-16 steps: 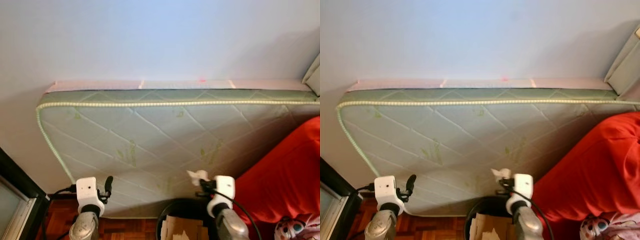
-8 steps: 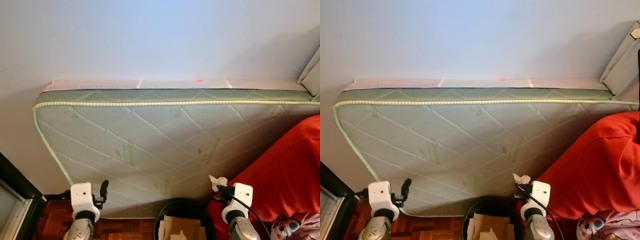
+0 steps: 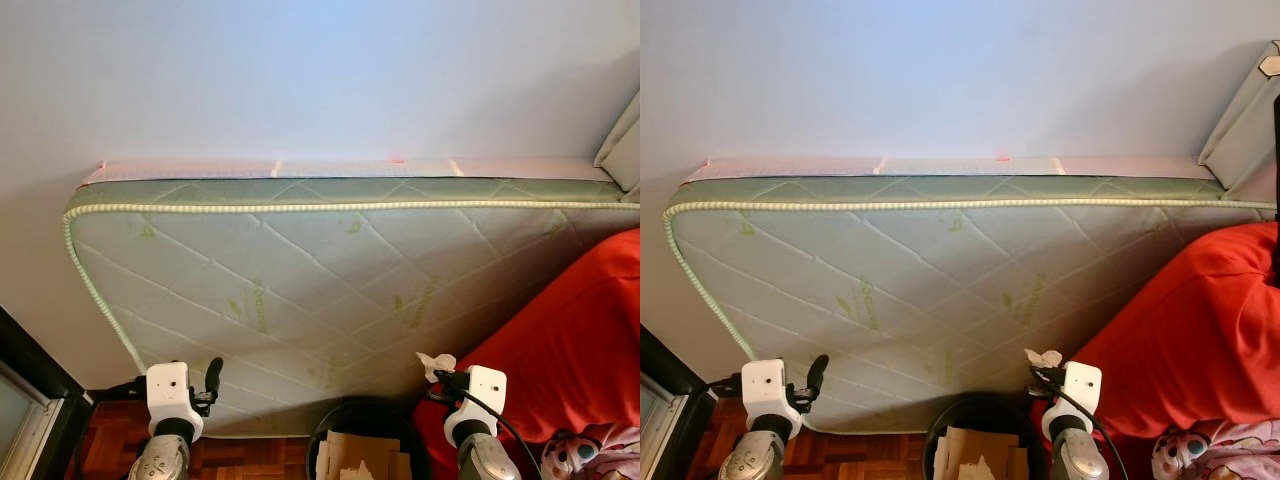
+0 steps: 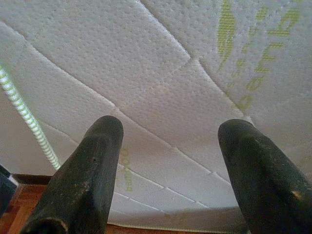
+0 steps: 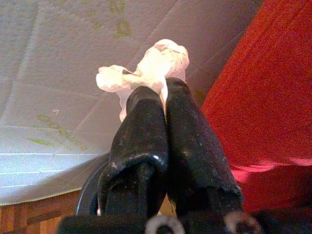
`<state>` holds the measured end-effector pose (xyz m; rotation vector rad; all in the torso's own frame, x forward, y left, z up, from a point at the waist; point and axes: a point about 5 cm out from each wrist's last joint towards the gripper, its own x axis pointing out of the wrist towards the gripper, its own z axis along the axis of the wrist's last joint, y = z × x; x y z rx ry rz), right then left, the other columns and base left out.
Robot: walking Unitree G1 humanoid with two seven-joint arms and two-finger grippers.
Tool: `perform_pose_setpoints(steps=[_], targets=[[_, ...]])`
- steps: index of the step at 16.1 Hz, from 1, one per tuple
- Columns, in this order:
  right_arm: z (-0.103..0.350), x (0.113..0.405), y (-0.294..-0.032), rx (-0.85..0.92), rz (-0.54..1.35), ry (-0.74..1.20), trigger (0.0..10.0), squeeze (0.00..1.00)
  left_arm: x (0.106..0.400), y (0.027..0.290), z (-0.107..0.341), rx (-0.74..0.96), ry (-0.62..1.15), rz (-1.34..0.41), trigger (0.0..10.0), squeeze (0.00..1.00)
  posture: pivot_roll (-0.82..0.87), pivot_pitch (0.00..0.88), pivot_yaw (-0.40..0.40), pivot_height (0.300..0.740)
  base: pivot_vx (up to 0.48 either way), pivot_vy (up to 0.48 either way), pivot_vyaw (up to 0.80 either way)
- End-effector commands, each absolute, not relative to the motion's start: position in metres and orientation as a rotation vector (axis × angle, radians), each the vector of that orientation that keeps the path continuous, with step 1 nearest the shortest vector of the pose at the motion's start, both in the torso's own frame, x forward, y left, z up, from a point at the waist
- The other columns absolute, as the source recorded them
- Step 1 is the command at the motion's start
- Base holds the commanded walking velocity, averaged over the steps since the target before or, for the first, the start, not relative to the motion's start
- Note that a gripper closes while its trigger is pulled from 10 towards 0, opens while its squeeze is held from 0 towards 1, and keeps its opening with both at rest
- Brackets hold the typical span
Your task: Clean up the room
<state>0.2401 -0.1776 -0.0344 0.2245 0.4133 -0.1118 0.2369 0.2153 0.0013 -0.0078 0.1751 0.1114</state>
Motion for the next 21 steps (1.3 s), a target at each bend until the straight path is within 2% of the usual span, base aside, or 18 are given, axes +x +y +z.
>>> perform_pose_setpoints(steps=[1, 19, 21], targets=[[-0.032, 0.242, -0.179, 0.213, -0.111, 0.403, 10.0, 0.0, 0.235, 0.216, 0.0, -0.014, 0.189, 0.107, 10.0, 0.0, 0.13, 0.0, -0.073, 0.714, 0.0, 0.0, 0.0], [-0.036, 0.241, -0.167, 0.217, -0.033, 0.445, 10.0, 0.0, 0.232, 0.22, 0.002, -0.017, 0.193, 0.126, 10.0, 0.0, 0.14, 0.0, -0.087, 0.704, 0.0, 0.0, 0.0], [-0.037, 0.242, -0.165, 0.233, -0.024, 0.454, 10.0, 0.0, 0.233, 0.22, 0.002, -0.019, 0.195, 0.129, 10.0, 0.0, 0.15, 0.0, -0.09, 0.684, 0.0, 0.0, 0.0]])
